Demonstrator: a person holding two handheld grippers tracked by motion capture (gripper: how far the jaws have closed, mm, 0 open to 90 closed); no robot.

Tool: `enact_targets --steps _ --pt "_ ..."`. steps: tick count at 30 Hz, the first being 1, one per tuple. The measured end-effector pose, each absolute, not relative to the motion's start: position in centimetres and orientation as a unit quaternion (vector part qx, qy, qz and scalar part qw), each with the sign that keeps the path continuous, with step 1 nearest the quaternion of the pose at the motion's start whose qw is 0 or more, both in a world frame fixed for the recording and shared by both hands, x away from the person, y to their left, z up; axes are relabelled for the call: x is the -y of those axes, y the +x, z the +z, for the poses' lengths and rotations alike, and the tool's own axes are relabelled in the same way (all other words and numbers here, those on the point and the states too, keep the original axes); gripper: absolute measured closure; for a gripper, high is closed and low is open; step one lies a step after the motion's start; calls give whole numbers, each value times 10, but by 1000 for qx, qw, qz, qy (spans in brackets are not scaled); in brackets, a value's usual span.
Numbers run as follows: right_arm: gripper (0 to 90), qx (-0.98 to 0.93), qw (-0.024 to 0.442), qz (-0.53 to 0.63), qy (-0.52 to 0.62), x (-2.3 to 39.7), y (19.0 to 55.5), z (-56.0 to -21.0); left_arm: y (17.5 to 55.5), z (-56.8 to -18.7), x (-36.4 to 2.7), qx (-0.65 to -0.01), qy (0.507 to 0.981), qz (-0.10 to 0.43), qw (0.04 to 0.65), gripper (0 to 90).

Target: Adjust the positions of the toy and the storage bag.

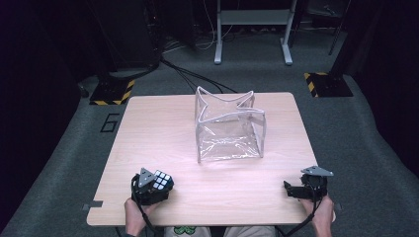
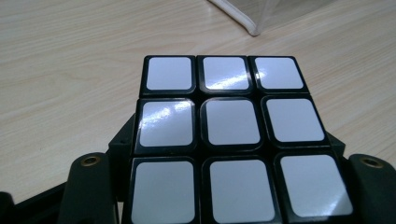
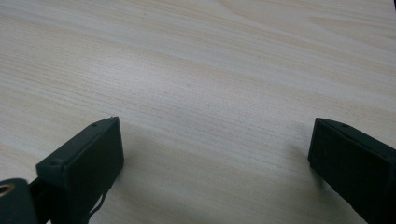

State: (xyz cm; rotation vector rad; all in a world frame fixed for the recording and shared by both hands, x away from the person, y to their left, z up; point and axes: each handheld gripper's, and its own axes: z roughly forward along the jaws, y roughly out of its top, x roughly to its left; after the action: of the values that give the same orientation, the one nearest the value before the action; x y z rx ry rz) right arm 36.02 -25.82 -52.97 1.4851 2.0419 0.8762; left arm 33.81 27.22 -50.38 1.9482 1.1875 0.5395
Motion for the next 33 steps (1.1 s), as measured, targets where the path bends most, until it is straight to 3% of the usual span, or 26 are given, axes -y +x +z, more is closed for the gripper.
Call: enact_targets --steps 33 --pt "30 -743 232 320 541 258 360 -530 346 -507 -221 -406 805 189 388 332"
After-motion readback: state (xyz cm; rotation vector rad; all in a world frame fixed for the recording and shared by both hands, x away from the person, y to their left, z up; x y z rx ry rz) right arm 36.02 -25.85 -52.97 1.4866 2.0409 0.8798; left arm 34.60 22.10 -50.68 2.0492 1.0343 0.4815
